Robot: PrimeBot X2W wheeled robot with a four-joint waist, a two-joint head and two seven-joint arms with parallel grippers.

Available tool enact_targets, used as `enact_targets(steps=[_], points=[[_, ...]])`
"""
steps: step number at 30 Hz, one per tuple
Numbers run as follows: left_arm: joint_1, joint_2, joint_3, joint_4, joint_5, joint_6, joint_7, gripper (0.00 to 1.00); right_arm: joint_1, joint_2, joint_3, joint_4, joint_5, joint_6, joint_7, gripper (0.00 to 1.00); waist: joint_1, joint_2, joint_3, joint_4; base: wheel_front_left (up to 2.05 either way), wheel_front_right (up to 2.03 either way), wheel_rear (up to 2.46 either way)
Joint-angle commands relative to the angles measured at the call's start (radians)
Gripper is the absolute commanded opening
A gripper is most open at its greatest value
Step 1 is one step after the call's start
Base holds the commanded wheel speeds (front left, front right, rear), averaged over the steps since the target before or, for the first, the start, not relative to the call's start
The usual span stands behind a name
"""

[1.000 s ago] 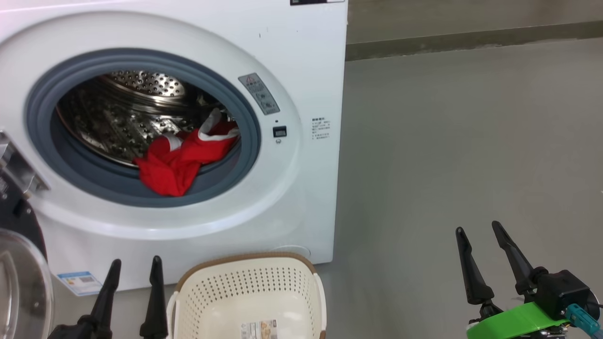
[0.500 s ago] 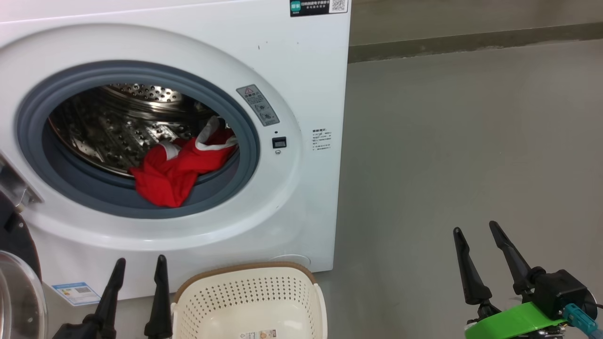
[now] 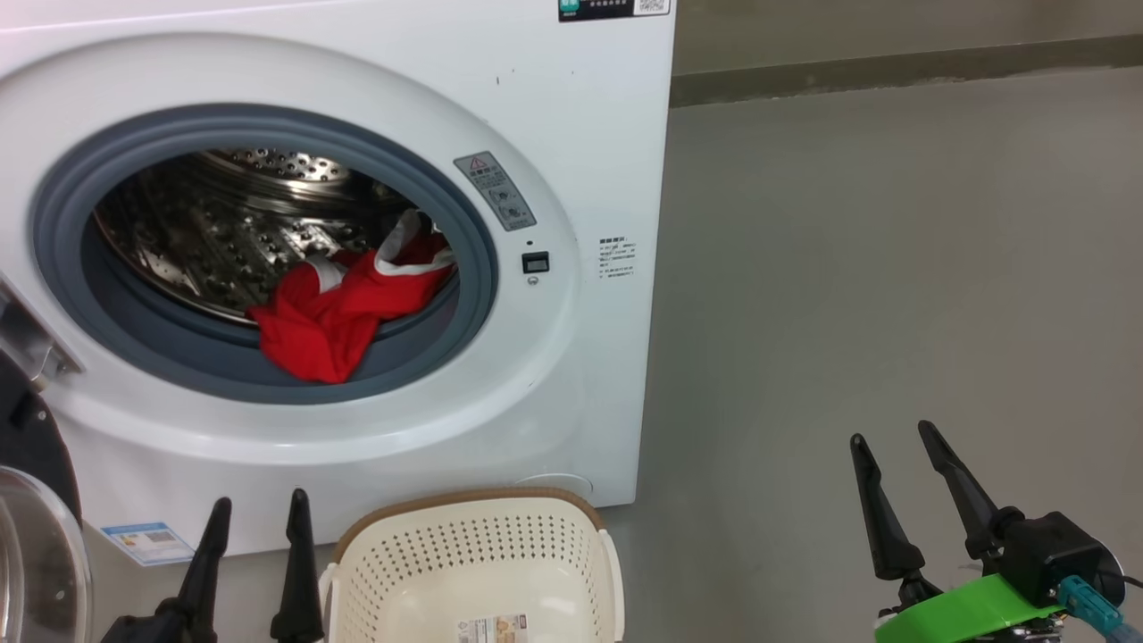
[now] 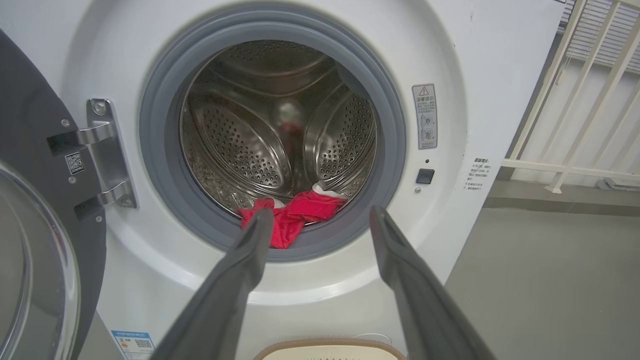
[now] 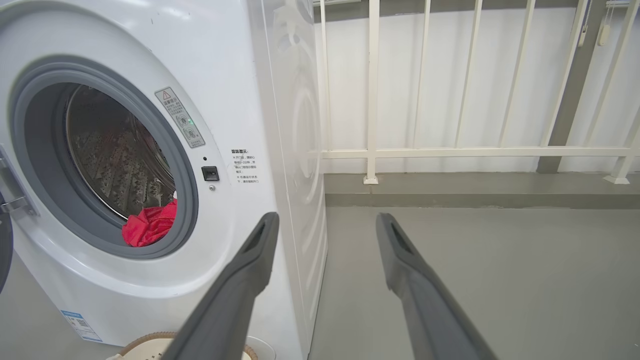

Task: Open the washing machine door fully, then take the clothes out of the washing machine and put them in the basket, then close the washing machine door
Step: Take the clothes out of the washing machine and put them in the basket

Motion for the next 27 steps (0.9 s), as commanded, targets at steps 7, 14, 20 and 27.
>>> enact_targets(steps=[7, 14, 20, 27], points=[[-0.079, 0.005, 0.026, -0.008, -0.008, 0.025, 0.008, 1.0, -0.072, -0.008, 0.025, -0.031, -0.019, 0.005, -0.006, 1.0, 0.0, -0.0001, 0.049, 0.022, 0.0, 0.0, 0.0], [-0.207, 0.011, 0.008, 0.017, 0.0, 0.034, 0.034, 1.0, -0.11, -0.008, 0.024, -0.04, -0.036, 0.005, -0.006, 1.0, 0.0, -0.0001, 0.124, 0.056, 0.0, 0.0, 0.0], [-0.33, 0.018, 0.003, 0.079, 0.0, 0.035, 0.038, 1.0, -0.178, -0.008, 0.033, -0.053, -0.06, 0.005, -0.006, 1.0, 0.0, -0.0001, 0.207, 0.067, 0.0, 0.0, 0.0], [-0.492, 0.02, -0.008, 0.168, -0.006, 0.024, 0.016, 1.0, -0.231, -0.008, 0.03, -0.066, -0.067, 0.005, -0.006, 1.0, 0.0, -0.0001, 0.308, 0.077, 0.0, 0.0, 0.0]])
